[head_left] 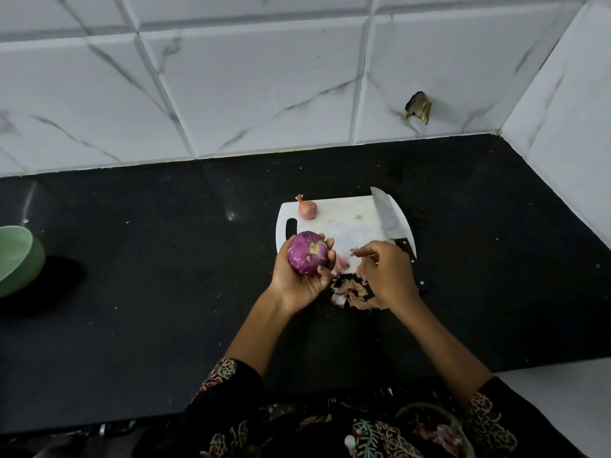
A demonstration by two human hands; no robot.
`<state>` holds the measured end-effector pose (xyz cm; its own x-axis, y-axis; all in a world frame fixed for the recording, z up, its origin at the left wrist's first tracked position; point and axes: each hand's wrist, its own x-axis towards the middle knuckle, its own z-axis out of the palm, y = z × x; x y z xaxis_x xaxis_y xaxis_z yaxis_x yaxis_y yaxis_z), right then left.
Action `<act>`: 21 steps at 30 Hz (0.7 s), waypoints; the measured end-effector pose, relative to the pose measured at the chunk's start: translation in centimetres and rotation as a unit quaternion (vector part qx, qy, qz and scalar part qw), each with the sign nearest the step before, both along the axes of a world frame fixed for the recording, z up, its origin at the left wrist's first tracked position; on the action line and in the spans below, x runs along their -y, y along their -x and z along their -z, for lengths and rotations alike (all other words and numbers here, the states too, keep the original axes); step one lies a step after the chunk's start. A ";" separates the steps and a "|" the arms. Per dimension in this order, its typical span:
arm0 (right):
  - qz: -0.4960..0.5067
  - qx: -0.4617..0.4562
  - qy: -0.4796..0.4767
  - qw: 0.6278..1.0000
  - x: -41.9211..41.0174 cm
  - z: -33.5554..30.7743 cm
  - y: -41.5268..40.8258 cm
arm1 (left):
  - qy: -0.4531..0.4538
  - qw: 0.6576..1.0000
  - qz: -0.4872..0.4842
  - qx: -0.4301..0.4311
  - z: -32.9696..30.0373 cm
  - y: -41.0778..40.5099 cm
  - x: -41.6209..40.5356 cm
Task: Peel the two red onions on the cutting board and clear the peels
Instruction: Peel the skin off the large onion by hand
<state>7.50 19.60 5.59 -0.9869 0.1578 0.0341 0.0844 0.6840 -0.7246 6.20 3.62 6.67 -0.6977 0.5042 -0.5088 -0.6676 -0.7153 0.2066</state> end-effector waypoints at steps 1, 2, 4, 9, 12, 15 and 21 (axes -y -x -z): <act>-0.025 0.017 -0.040 0.999 0.0 0.2 0.0 | 0.008 1.000 -0.001 -0.011 0.0 0.0 0.0; -0.034 0.021 -0.059 0.997 0.0 0.3 0.0 | 0.012 1.000 -0.002 -0.016 -0.1 0.0 -0.1; -0.019 -0.004 -0.060 0.998 0.2 0.0 -0.1 | 0.016 1.000 -0.007 -0.015 0.0 -0.1 -0.2; -0.003 -0.041 -0.064 0.997 0.0 -0.8 0.0 | 0.038 0.999 -0.023 -0.013 0.3 0.0 -0.3; -0.008 -0.030 0.037 0.999 0.0 -1.6 -0.2 | 0.085 0.996 -0.026 -0.027 0.2 0.0 -0.4; -0.014 0.028 0.188 0.982 0.6 -3.1 -0.5 | 0.213 0.973 -0.042 -0.075 0.1 0.2 -0.9; -0.037 0.160 0.336 0.927 1.7 -3.9 -1.1 | 0.432 0.876 -0.050 -0.209 -0.2 0.4 -1.8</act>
